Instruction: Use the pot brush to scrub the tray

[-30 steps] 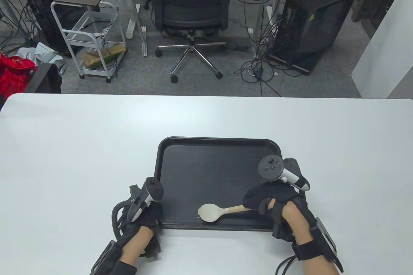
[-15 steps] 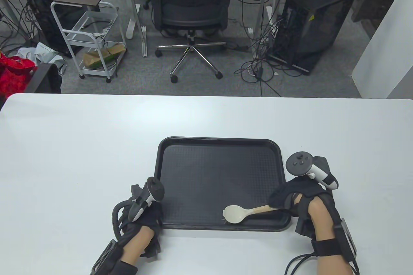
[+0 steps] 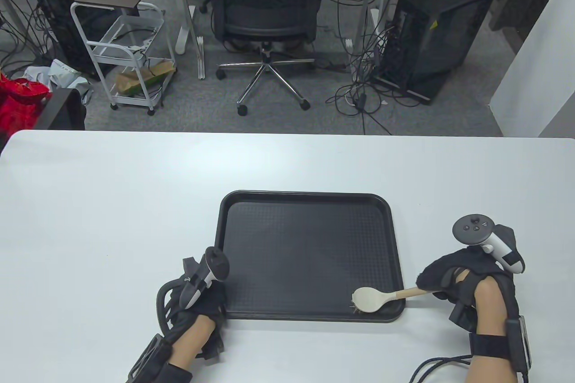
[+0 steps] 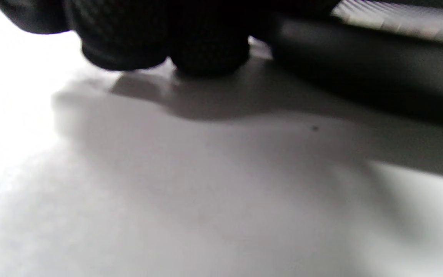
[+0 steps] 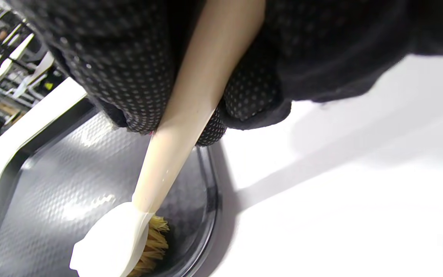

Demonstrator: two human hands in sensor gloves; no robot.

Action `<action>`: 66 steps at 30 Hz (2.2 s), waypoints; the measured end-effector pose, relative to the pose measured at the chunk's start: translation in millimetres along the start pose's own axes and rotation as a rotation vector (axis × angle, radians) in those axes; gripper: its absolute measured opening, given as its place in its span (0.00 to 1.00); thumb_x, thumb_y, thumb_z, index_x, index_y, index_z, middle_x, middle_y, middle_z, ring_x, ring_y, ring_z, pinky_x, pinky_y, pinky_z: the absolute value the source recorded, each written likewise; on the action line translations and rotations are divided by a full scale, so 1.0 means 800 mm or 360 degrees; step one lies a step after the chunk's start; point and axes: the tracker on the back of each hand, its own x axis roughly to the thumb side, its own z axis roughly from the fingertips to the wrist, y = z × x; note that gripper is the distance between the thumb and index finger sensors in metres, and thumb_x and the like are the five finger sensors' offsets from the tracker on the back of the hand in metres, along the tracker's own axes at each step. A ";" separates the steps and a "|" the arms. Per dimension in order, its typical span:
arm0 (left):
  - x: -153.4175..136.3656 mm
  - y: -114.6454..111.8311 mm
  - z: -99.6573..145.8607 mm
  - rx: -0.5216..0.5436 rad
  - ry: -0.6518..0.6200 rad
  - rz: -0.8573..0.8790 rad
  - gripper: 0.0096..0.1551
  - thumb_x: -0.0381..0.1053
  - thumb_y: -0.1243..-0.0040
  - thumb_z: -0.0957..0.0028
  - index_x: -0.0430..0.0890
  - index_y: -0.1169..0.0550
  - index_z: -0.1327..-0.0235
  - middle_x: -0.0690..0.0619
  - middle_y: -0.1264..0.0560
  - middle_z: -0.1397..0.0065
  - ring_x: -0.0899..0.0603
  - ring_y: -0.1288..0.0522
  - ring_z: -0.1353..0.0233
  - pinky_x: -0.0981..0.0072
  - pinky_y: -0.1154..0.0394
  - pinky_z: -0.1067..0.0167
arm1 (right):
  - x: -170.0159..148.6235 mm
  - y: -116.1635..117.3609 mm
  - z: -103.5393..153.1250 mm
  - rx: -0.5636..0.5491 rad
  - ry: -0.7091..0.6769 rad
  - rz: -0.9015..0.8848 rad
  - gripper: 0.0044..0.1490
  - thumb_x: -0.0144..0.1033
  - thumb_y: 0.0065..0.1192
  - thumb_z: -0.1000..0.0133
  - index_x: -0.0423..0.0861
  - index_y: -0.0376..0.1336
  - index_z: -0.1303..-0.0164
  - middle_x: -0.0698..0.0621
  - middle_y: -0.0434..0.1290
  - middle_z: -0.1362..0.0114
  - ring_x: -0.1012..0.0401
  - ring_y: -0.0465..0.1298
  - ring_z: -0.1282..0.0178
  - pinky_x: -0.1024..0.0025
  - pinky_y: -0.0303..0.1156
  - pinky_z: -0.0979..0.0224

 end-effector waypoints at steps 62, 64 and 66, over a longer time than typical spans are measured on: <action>0.013 0.082 -0.187 0.0153 0.0373 0.0125 0.36 0.59 0.40 0.54 0.50 0.33 0.33 0.52 0.18 0.58 0.46 0.18 0.62 0.48 0.23 0.52 | 0.110 0.096 -0.045 0.0037 -0.0638 -0.0997 0.32 0.45 0.63 0.46 0.39 0.67 0.37 0.43 0.79 0.53 0.54 0.79 0.70 0.51 0.76 0.57; 0.008 0.083 -0.190 0.0164 0.0372 0.0133 0.36 0.60 0.41 0.54 0.50 0.34 0.33 0.54 0.18 0.59 0.47 0.18 0.61 0.48 0.22 0.52 | 0.114 0.101 -0.046 0.0035 -0.0641 -0.1012 0.32 0.45 0.63 0.46 0.39 0.67 0.37 0.43 0.79 0.52 0.54 0.79 0.69 0.50 0.76 0.56; 0.001 0.084 -0.182 0.0193 0.0424 0.0173 0.38 0.62 0.46 0.55 0.47 0.35 0.33 0.53 0.17 0.58 0.45 0.17 0.61 0.47 0.22 0.52 | 0.116 0.106 -0.046 0.0051 -0.0650 -0.1018 0.32 0.45 0.63 0.46 0.39 0.67 0.36 0.43 0.79 0.52 0.54 0.79 0.69 0.50 0.76 0.56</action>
